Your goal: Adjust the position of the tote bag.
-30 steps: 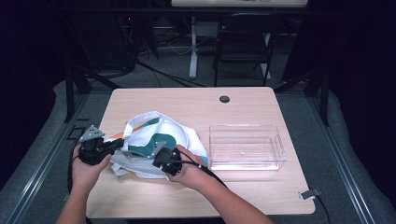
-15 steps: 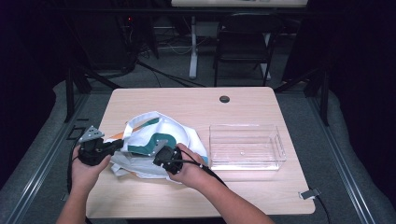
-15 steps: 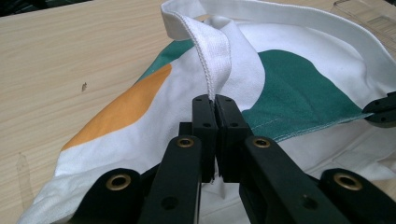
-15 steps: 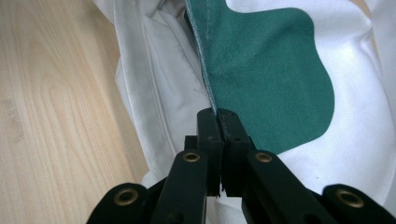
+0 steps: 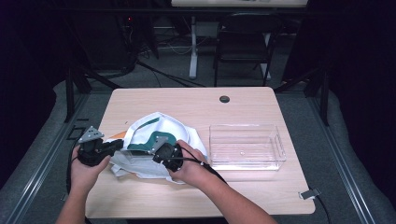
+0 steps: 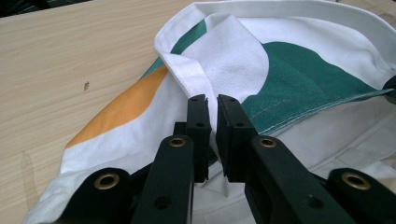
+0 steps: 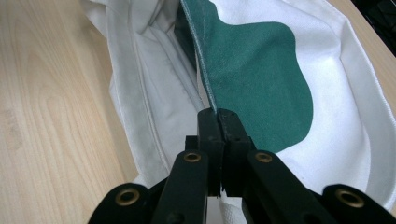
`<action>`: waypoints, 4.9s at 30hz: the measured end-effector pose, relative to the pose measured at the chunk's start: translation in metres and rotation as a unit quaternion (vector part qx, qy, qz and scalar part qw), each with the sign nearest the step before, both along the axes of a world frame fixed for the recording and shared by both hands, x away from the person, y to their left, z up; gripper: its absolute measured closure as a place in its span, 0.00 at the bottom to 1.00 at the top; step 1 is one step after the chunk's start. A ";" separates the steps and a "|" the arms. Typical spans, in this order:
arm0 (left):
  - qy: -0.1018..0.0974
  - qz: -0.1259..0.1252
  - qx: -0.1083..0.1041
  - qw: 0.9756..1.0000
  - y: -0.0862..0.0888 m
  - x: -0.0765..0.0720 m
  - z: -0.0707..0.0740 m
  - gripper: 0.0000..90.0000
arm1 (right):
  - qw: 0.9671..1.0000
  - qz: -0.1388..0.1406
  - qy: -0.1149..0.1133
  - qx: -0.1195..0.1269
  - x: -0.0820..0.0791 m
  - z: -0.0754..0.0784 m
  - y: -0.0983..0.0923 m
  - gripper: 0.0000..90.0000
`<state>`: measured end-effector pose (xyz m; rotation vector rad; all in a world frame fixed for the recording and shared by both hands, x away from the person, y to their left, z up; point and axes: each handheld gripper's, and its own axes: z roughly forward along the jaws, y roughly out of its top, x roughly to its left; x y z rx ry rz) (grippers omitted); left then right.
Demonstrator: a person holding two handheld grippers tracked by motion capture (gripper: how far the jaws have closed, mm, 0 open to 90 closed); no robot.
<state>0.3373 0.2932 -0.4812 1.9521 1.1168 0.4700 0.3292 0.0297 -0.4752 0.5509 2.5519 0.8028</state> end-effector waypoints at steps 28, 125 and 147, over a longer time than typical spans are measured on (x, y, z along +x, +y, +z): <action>-0.034 0.024 0.017 0.999 0.012 -0.009 0.004 0.74 | 1.000 -0.016 -0.026 0.004 0.018 0.036 -0.004 0.99; -0.016 -0.008 0.191 0.982 -0.035 0.064 0.021 0.98 | 0.997 -0.064 -0.019 0.029 0.070 0.051 -0.030 0.70; -0.011 -0.003 0.185 0.983 -0.034 0.068 0.021 0.98 | 0.996 -0.085 -0.020 -0.004 0.056 0.037 -0.044 0.72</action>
